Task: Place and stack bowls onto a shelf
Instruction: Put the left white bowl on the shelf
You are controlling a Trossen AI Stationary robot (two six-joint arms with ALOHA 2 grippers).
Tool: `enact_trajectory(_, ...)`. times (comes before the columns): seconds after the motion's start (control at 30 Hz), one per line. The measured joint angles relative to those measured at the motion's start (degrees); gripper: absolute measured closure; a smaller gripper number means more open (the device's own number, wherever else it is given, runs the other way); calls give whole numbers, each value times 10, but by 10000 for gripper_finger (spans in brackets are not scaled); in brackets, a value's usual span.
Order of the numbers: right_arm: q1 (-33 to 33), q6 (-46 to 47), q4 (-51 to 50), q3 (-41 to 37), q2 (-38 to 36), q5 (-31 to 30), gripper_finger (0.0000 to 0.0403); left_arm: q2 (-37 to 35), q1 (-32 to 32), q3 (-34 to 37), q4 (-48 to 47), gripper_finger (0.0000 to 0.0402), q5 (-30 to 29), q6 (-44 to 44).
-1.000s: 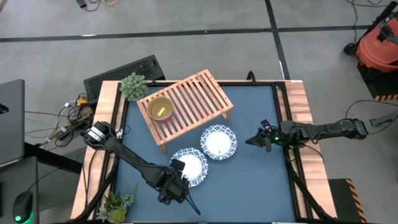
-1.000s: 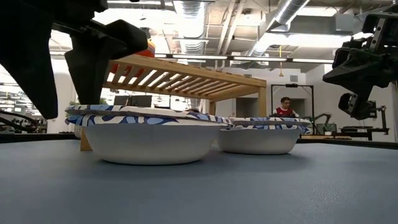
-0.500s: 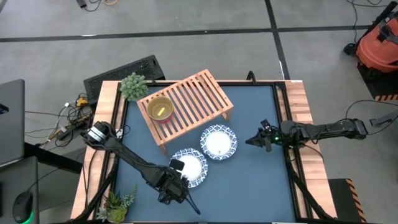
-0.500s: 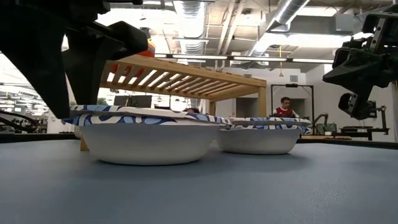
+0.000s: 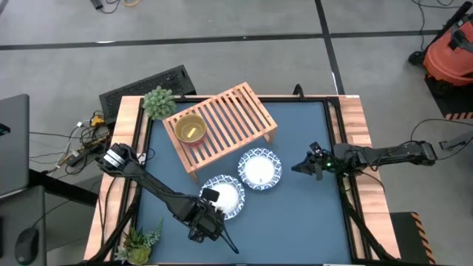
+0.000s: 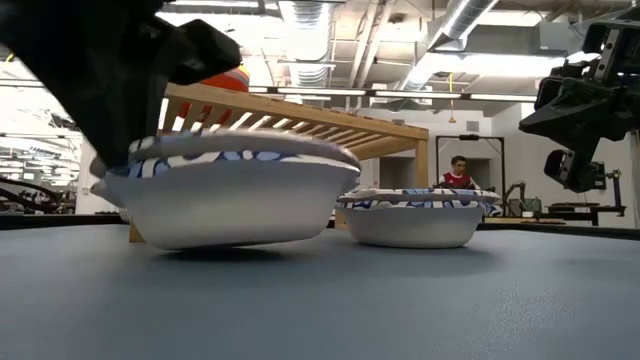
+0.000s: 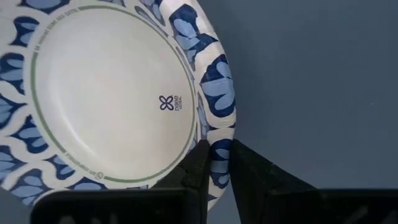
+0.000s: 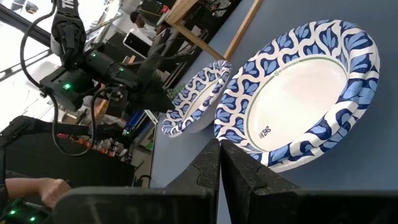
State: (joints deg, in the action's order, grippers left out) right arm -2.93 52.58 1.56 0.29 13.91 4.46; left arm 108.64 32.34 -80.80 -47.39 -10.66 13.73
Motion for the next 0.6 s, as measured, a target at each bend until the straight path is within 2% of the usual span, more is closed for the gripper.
enact_trajectory(0.43,0,-4,0,0,0,0,361,-2,0,-88,-25,365,-11,3)
enact_trajectory(0.6,0,-5,0,0,0,0,361,-2,0,-142,-63,365,-17,-11)
